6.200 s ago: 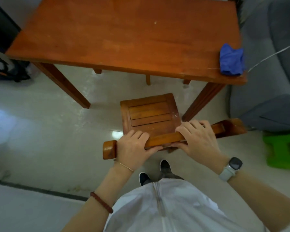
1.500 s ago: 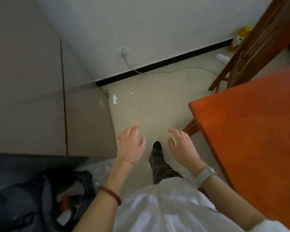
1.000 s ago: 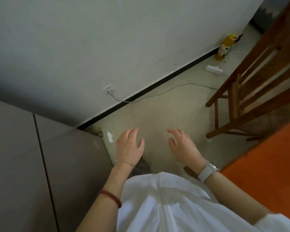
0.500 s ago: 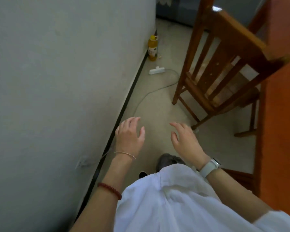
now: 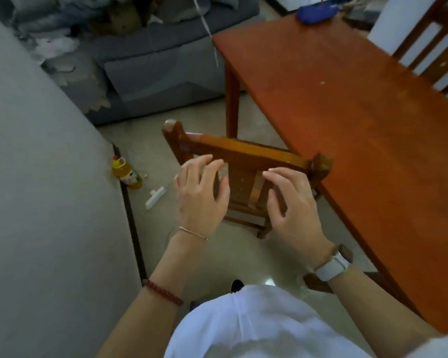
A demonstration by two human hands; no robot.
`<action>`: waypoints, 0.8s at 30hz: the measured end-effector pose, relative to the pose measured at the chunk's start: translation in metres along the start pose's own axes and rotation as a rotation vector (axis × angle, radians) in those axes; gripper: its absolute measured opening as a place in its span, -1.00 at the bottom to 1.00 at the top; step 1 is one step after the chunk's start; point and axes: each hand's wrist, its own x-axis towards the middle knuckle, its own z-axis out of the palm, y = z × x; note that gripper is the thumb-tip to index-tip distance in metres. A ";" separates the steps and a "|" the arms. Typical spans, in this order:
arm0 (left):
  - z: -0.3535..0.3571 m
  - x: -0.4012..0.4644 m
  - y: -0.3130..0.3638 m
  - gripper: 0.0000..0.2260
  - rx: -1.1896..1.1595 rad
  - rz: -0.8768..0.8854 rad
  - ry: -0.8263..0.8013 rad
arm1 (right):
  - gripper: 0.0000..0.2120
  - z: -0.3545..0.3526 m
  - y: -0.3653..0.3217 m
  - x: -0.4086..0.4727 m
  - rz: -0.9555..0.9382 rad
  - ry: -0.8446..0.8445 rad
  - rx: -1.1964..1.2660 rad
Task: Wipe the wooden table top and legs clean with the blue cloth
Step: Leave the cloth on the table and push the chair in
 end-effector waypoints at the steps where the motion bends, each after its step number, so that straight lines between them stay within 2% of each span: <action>1: 0.001 0.020 -0.005 -0.74 0.023 0.044 0.004 | -0.70 0.000 0.000 0.014 -0.015 0.044 -0.062; 3: 0.007 0.057 -0.017 -0.72 0.078 0.133 -0.039 | -0.69 0.003 0.005 0.039 0.031 0.058 -0.216; 5: 0.020 0.087 -0.032 -0.69 0.115 0.214 -0.155 | -0.65 0.011 0.015 0.056 0.187 -0.060 -0.380; 8: 0.048 0.108 -0.058 -0.63 0.060 0.323 -0.331 | -0.55 0.029 0.033 0.066 0.448 -0.294 -0.470; 10: 0.064 0.113 -0.076 -0.63 -0.004 0.433 -0.356 | -0.53 0.037 0.039 0.069 0.512 -0.332 -0.535; 14: 0.078 0.121 -0.099 -0.70 -0.113 0.650 -0.317 | -0.52 0.040 0.031 0.076 0.658 -0.352 -0.568; 18: 0.078 0.131 -0.110 -0.69 -0.202 0.683 -0.354 | -0.52 0.051 0.015 0.083 0.773 -0.297 -0.533; 24: 0.079 0.171 -0.156 -0.73 -0.254 0.778 -0.246 | -0.53 0.108 -0.022 0.083 0.831 -0.117 -0.581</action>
